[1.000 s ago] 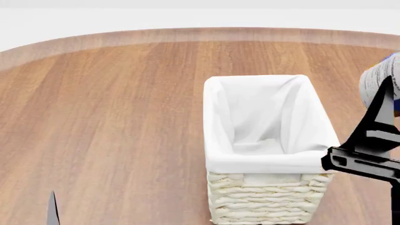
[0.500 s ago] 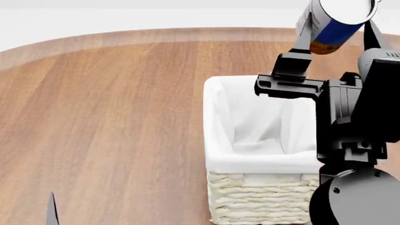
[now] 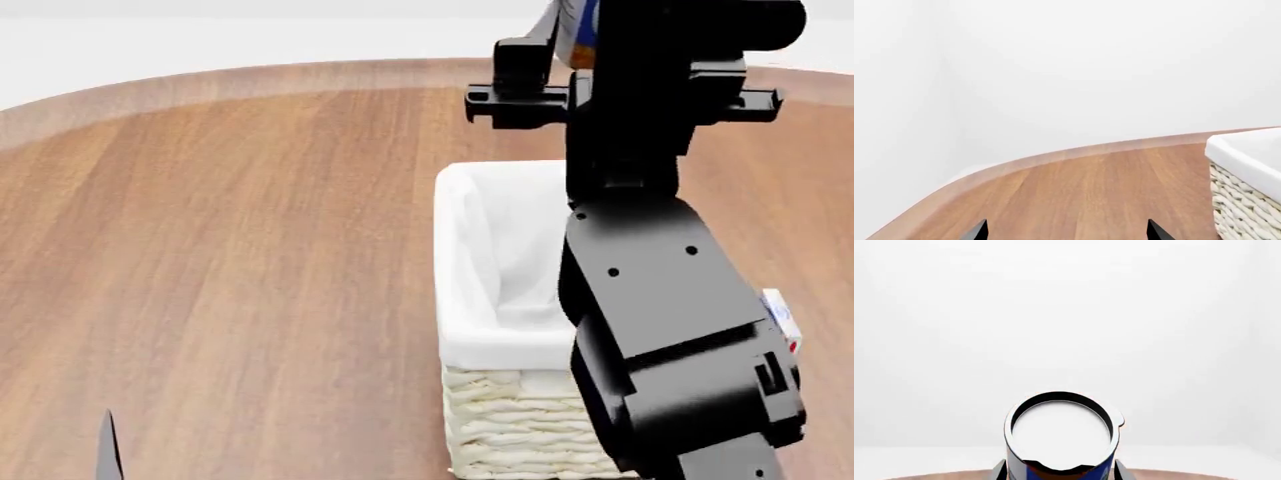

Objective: Pick up the alphabet soup and put it in the basket.

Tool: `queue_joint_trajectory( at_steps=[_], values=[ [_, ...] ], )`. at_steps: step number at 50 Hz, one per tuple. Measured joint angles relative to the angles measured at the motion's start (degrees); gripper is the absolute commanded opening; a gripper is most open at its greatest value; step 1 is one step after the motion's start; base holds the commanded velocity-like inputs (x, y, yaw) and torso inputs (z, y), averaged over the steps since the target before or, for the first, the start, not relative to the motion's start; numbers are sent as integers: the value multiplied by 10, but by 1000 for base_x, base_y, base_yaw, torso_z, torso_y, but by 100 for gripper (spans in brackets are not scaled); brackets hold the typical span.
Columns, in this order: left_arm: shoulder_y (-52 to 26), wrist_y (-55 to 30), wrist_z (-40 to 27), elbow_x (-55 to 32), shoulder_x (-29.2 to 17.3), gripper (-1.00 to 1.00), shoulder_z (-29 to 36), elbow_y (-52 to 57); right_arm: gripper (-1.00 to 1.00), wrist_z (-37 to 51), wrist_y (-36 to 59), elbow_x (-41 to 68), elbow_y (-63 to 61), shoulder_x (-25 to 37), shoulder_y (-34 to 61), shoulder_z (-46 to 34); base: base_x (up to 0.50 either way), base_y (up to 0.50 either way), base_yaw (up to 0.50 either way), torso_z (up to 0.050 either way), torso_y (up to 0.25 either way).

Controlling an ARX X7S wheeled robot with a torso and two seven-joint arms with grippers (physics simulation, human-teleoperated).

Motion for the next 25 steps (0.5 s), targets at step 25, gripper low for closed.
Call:
queue_joint_trajectory(
  at_steps=[25],
  values=[
    [-1,7,-3,-7,-3,100,1,-8,-100,-83,-71,-84,534,-127,219,-10,0,0,0,0,1]
  ],
)
